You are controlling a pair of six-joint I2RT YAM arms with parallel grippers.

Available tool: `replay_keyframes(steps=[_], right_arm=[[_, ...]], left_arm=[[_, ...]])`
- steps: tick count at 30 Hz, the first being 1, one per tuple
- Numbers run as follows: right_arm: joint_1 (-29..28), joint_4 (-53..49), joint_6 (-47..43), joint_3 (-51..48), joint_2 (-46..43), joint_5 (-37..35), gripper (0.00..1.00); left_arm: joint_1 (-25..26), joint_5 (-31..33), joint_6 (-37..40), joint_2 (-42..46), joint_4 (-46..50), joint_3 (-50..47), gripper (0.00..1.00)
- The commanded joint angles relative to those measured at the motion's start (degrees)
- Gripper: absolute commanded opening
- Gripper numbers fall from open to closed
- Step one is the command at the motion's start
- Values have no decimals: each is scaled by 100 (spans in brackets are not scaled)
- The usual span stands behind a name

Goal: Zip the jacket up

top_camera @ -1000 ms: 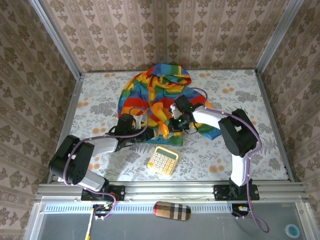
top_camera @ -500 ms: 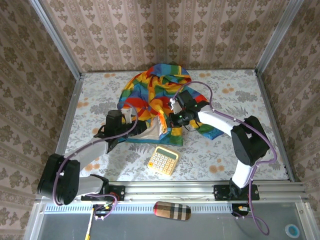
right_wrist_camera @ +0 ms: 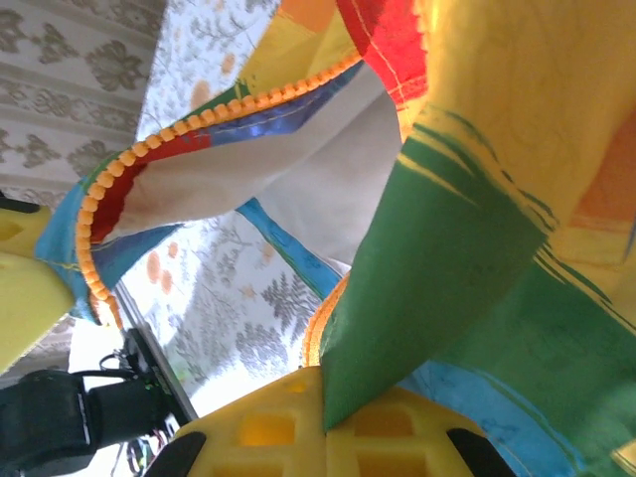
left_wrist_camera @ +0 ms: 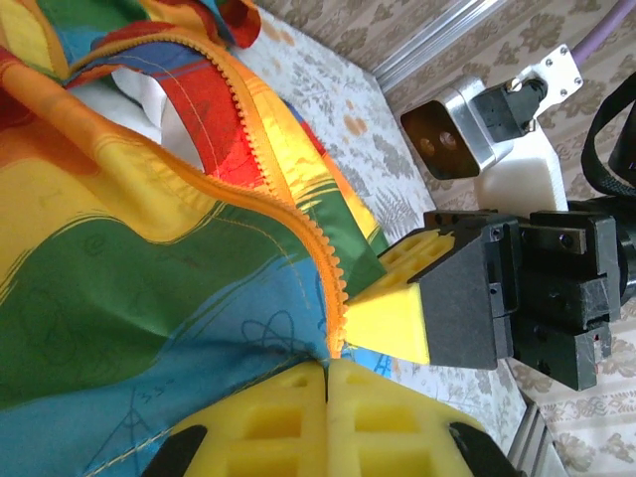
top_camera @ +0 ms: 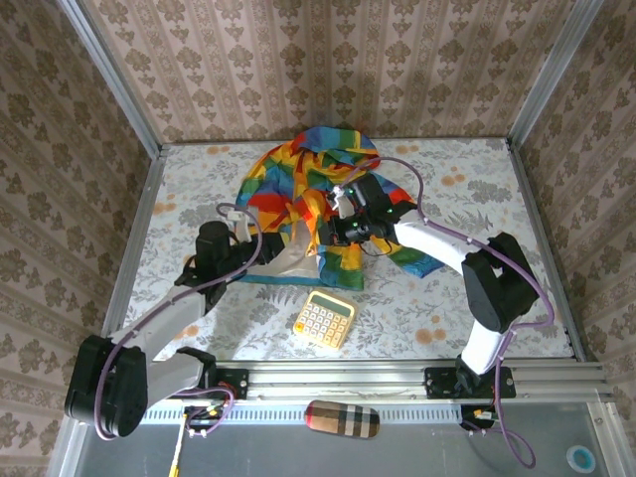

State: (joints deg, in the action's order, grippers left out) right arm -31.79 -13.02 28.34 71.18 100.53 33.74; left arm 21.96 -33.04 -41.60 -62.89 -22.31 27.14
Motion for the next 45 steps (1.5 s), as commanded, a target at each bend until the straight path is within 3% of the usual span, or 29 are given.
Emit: replay_keyframes(steps=[1,8,14,26,32,45], right_arm=[[-38,383,193,-100,-165,300,0],[-55,828,365,-261,-147,498,0],[-51,1123,388,-356,-159,571,0],[-45,2036,506,-630,-200,764,0],[-8,2972,398,-850,-118,879,0],[9,3366,462,-786,72,968,0]], left_arm=[[-42,38,-194,61,-831,-167,0],[-45,-10,-562,-271,-1867,-462,0],[-34,-132,-630,-552,-2176,-470,0],[-36,-212,-498,-689,-2009,-481,0],[-86,-290,-436,-733,-2014,-399,0],[-209,-177,-582,-681,-2264,-479,0]])
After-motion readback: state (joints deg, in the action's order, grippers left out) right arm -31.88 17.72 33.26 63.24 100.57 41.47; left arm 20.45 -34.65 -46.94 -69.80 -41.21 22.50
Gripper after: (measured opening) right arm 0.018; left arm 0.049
